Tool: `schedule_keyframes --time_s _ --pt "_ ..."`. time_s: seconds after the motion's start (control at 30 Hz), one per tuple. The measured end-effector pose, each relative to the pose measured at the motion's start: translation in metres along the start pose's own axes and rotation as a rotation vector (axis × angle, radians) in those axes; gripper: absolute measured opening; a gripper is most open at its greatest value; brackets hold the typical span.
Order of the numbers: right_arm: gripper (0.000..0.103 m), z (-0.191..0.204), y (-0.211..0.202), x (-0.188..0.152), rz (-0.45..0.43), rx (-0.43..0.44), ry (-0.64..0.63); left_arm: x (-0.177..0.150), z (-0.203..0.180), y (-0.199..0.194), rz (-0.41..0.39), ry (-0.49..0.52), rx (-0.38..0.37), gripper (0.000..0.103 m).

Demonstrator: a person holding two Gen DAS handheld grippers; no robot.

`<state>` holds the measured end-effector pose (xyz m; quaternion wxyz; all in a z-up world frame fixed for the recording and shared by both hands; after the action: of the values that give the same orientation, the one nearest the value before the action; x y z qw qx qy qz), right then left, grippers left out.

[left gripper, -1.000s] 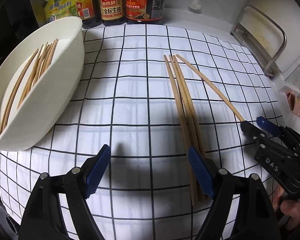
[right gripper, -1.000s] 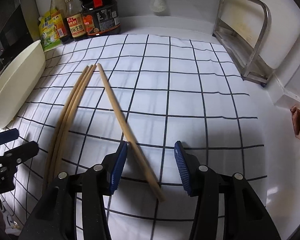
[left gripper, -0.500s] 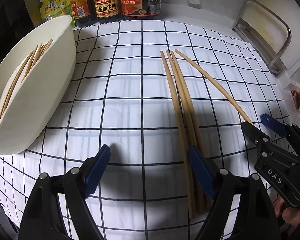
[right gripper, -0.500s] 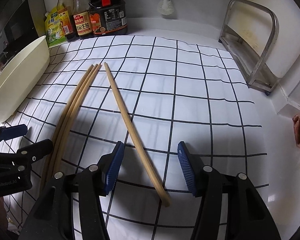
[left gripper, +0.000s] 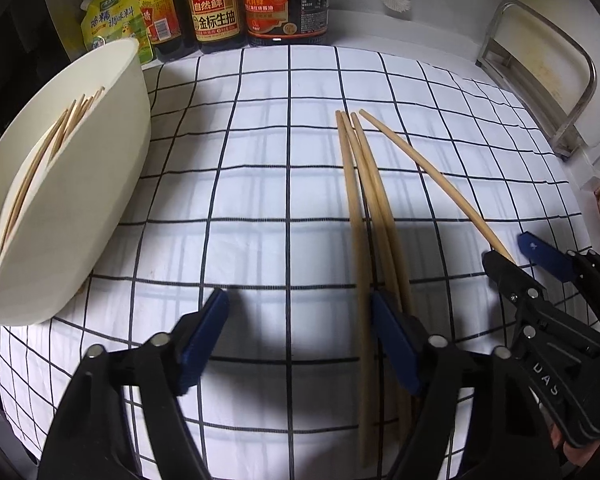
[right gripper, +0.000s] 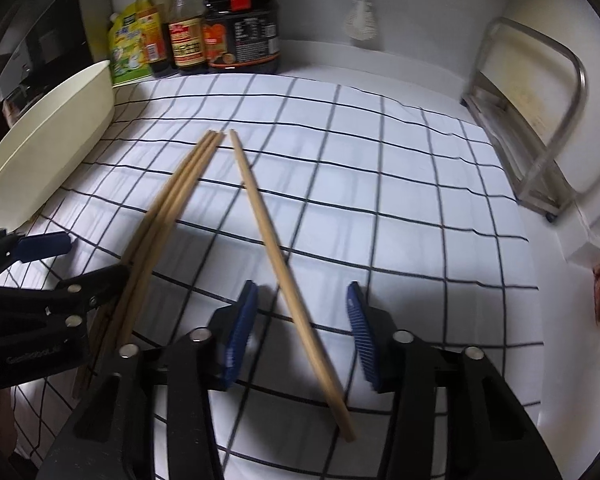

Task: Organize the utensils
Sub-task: 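Close the left tool on a chopstick while the right tool grasps another, then carry both held chopsticks over the white basin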

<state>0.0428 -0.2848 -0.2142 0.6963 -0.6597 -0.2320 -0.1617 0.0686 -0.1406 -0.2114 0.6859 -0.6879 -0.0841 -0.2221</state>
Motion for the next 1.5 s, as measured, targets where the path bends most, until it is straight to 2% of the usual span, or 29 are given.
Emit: schedule_keyframes --time_s 0.07,0.13,0.17,0.23,0.3,0.33,0.6,0.83,1.0,1.3,1.5 --pt "0.027 0.004 0.0 0.001 0.002 0.015 -0.009 0.001 -0.002 -0.001 -0.006 0.005 -0.002 0.058" --pt "0.02 0.008 0.001 0.002 0.004 0.021 -0.021 0.002 -0.005 -0.003 -0.012 0.015 -0.006 0.043" --pt "0.017 0.009 0.001 0.002 0.005 0.025 -0.026 0.003 -0.006 -0.003 -0.013 0.021 -0.009 0.039" --pt "0.01 0.012 0.001 0.002 0.008 0.029 -0.035 0.003 -0.009 -0.004 -0.015 0.03 -0.017 0.022" --pt "0.009 0.013 0.001 0.002 0.01 0.03 -0.033 0.002 -0.011 -0.005 -0.015 0.035 -0.027 0.009" --pt "0.008 0.013 0.0 0.002 0.011 0.033 -0.028 0.002 -0.012 -0.005 -0.013 0.037 -0.031 0.007" --pt "0.007 0.01 -0.009 -0.001 0.025 0.057 0.061 0.0 -0.011 -0.011 0.004 0.041 -0.065 0.007" --pt "0.007 0.018 -0.034 0.01 0.0 0.059 0.119 0.014 -0.001 -0.042 -0.06 0.065 -0.078 0.007" --pt "0.007 0.038 -0.055 0.031 -0.037 0.064 0.13 0.026 0.019 -0.064 -0.097 0.06 -0.082 0.007" --pt "0.007 0.107 -0.082 0.096 -0.136 0.108 0.073 0.054 0.095 -0.104 -0.171 -0.008 -0.059 0.007" --pt "0.007 0.169 -0.089 0.143 -0.203 0.156 0.01 0.061 0.177 -0.116 -0.191 -0.081 0.006 0.007"
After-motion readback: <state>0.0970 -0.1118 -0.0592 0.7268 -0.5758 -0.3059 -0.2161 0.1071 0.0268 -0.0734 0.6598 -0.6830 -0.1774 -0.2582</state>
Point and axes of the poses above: each gripper's, at about its wrist camera, not at the fingertips, and y roughly the way its jaws point, z to its left, x to its top, the point moved 8 cm from there along y, roughly the way its jaws point, and after that the axes turned 2 degrees about x, right-handed, at the moved point
